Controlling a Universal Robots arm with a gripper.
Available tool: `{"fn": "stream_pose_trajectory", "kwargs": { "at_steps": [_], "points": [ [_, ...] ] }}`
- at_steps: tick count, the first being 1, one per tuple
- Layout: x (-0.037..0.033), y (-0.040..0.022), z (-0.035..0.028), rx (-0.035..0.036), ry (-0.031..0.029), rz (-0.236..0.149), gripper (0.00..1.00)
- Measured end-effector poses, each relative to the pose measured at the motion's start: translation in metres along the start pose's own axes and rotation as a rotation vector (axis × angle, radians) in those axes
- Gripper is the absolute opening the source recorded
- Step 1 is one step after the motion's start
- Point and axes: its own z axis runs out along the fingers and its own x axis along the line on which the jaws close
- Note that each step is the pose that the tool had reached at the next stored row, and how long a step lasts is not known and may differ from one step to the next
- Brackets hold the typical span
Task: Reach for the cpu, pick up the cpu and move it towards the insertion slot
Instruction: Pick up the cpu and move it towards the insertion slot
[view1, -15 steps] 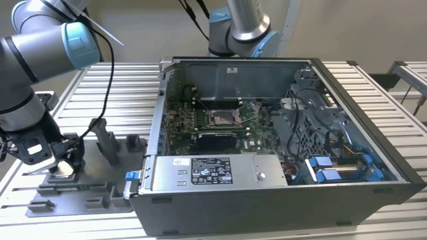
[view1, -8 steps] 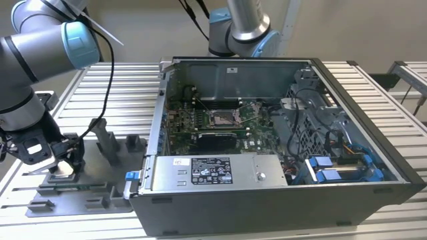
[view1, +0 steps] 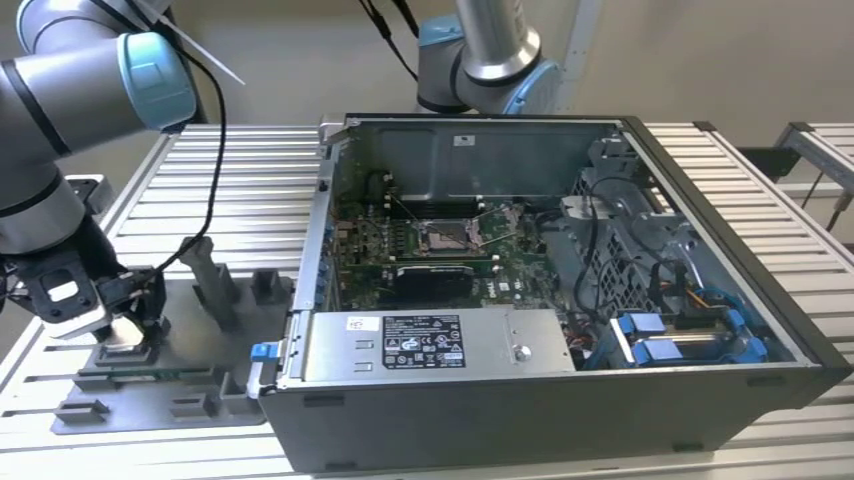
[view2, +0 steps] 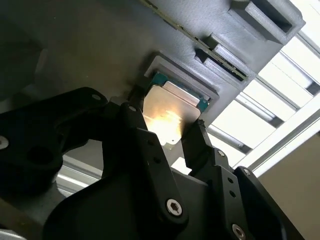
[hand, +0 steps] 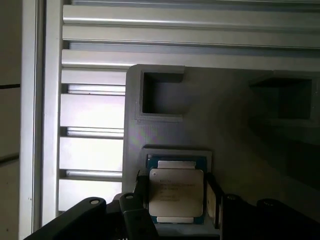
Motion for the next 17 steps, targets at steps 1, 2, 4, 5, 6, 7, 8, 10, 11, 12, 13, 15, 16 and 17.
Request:
{"fn": "stream_pose_trajectory", "kwargs": {
  "at_steps": [1, 2, 4, 5, 6, 7, 8, 10, 11, 12, 13, 15, 16, 17],
  "points": [
    [0.0000, 0.0000, -0.0013, 0.0000, 0.0000, 0.000, 0.00],
    [0.0000, 0.0001, -0.0027, 0.0000, 0.0001, 0.000, 0.00],
    [-0.0001, 0.0002, -0.0060, 0.0000, 0.0000, 0.000, 0.00],
    [0.0000, 0.0003, -0.0077, 0.0000, 0.0001, 0.000, 0.00],
    [0.0000, 0.0004, -0.0092, 0.0000, 0.0000, 0.000, 0.00],
    [0.0000, 0.0004, -0.0105, 0.0000, 0.0000, 0.000, 0.00],
    [0.0000, 0.0005, -0.0119, 0.0000, 0.0000, 0.000, 0.00],
    [-0.0001, 0.0006, -0.0151, 0.0000, 0.0000, 0.000, 0.00],
    [0.0000, 0.0006, -0.0168, 0.0001, 0.0001, 0.000, 0.00],
    [0.0000, 0.0007, -0.0186, 0.0001, 0.0000, 0.000, 0.00],
    [0.0000, 0.0008, -0.0204, 0.0001, 0.0001, 0.000, 0.00],
    [0.0000, 0.0009, -0.0232, 0.0000, 0.0000, 0.000, 0.00],
    [-0.0001, 0.0009, -0.0245, 0.0000, 0.0000, 0.000, 0.00],
    [-0.0001, 0.0010, -0.0260, 0.0000, 0.0000, 0.000, 0.00]
  ]
}}
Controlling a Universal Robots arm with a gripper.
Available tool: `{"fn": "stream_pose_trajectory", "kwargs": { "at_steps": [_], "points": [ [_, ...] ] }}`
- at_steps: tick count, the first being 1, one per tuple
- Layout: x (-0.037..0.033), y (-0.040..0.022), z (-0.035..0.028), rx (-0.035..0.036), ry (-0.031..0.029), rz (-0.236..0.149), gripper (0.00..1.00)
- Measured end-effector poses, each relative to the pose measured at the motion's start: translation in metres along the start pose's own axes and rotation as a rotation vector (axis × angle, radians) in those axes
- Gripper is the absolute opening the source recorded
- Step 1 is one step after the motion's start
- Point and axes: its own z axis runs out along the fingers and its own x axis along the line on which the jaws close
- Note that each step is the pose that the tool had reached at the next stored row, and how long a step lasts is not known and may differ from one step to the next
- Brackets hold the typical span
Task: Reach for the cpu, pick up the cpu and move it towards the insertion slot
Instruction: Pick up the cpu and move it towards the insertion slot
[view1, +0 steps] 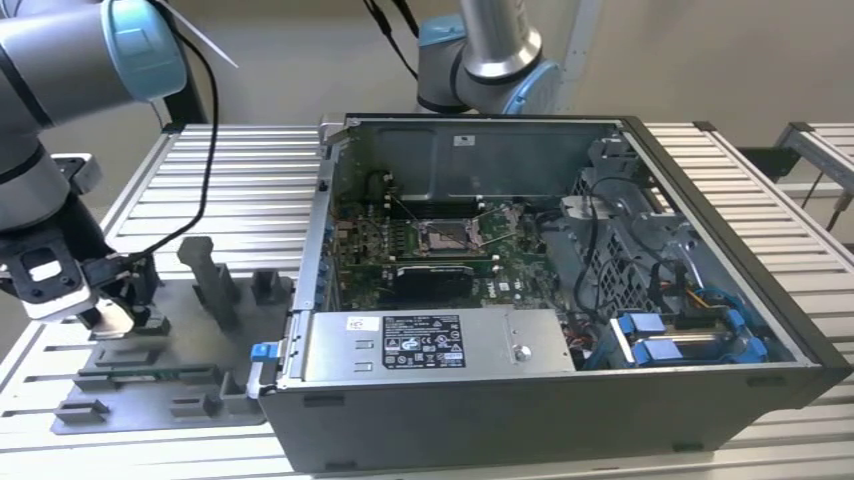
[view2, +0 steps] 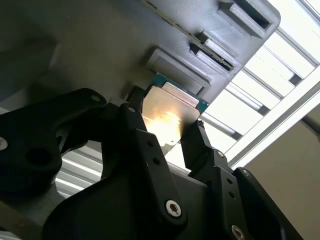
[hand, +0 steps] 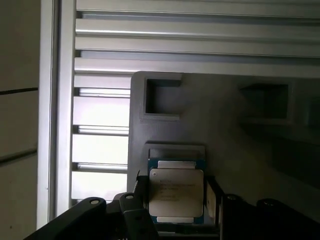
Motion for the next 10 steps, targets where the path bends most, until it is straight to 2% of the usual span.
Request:
{"fn": "stream_pose_trajectory", "kwargs": {
  "at_steps": [10],
  "points": [
    [0.0000, 0.0005, -0.0137, 0.0000, 0.0000, 0.000, 0.00]
  ]
}}
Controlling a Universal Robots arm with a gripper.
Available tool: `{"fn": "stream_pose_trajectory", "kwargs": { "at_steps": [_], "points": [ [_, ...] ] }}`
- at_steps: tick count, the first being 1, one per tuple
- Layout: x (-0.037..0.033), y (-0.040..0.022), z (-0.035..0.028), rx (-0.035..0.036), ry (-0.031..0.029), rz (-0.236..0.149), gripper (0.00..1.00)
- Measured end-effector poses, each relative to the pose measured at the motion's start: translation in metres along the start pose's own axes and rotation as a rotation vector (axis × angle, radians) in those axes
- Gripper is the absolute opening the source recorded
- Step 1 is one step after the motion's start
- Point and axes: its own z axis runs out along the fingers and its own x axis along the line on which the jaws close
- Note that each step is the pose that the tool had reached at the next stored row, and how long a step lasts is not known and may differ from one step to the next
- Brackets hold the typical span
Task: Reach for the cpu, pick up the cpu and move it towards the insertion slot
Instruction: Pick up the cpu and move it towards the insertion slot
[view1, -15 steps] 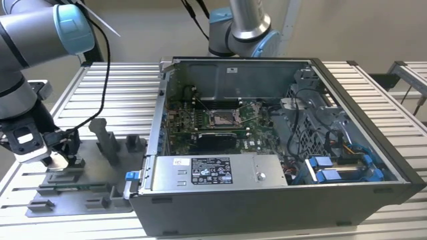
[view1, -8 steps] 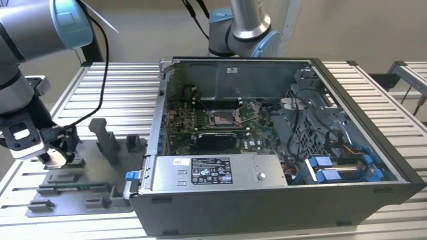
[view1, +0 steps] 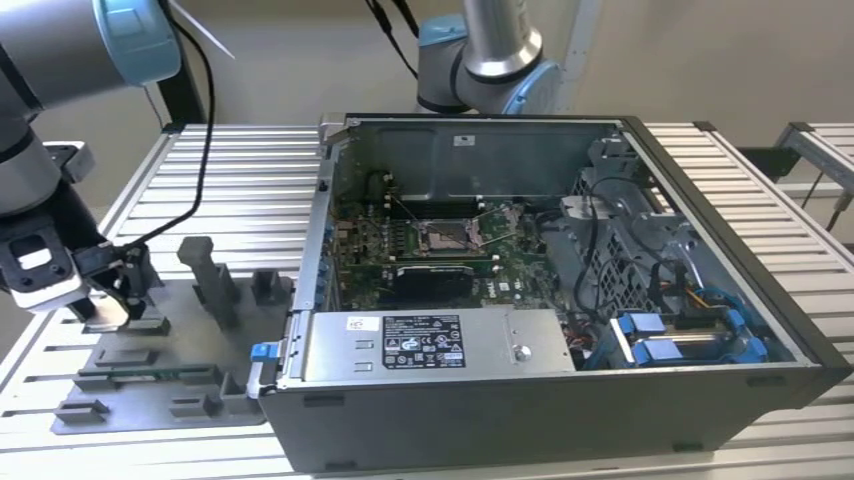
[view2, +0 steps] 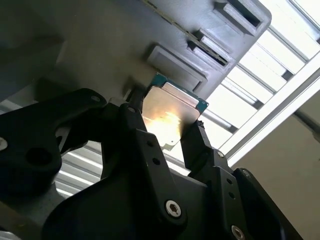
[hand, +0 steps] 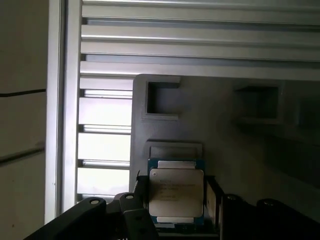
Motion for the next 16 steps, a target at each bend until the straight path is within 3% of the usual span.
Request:
{"fn": "stream_pose_trajectory", "kwargs": {
  "at_steps": [16],
  "points": [
    [0.0000, 0.0007, -0.0182, 0.0000, 0.0000, 0.000, 0.00]
  ]
}}
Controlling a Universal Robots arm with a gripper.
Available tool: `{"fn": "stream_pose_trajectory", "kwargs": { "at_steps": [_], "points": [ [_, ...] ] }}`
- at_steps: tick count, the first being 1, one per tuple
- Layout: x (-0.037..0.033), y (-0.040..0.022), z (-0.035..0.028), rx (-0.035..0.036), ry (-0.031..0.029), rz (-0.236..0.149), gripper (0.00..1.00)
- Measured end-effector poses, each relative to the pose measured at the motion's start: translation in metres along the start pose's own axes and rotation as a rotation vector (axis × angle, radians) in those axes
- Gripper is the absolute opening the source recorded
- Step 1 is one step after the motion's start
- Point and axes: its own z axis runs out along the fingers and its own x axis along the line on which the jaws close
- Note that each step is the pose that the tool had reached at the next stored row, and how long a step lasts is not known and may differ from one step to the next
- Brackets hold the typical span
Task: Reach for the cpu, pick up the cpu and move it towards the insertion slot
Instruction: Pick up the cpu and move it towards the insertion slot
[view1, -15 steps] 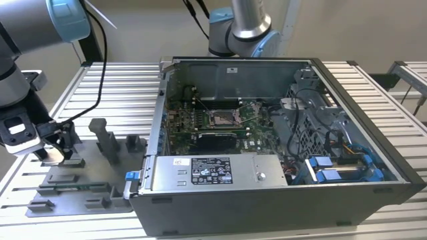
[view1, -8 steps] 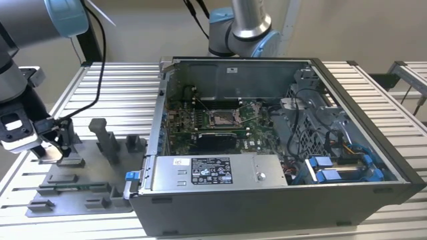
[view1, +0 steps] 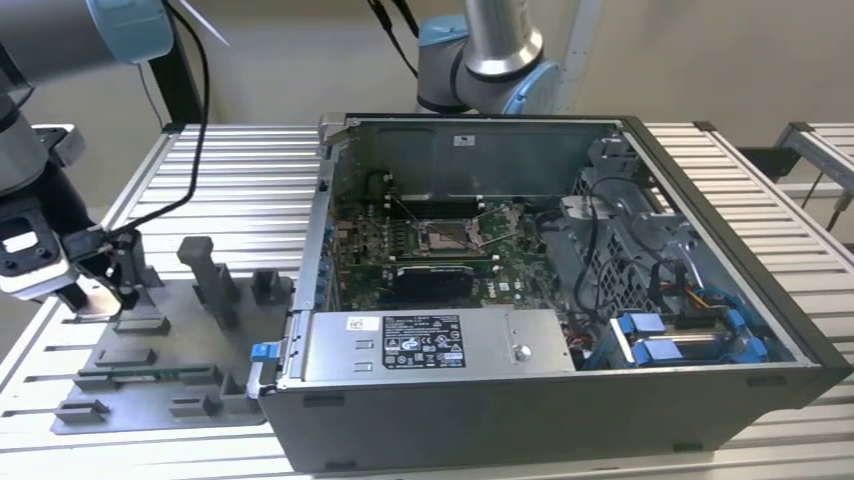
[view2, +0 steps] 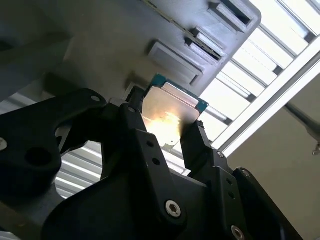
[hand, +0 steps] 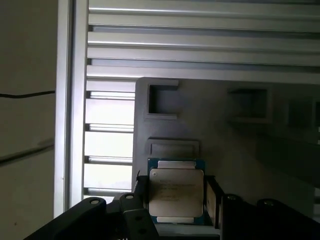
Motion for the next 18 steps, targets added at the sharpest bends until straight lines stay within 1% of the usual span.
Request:
{"fn": "stream_pose_trajectory", "kwargs": {
  "at_steps": [13, 18],
  "points": [
    [0.0000, 0.0005, -0.0122, 0.0000, 0.0000, 0.000, 0.00],
    [0.0000, 0.0007, -0.0179, 0.0000, 0.0000, 0.000, 0.00]
  ]
}}
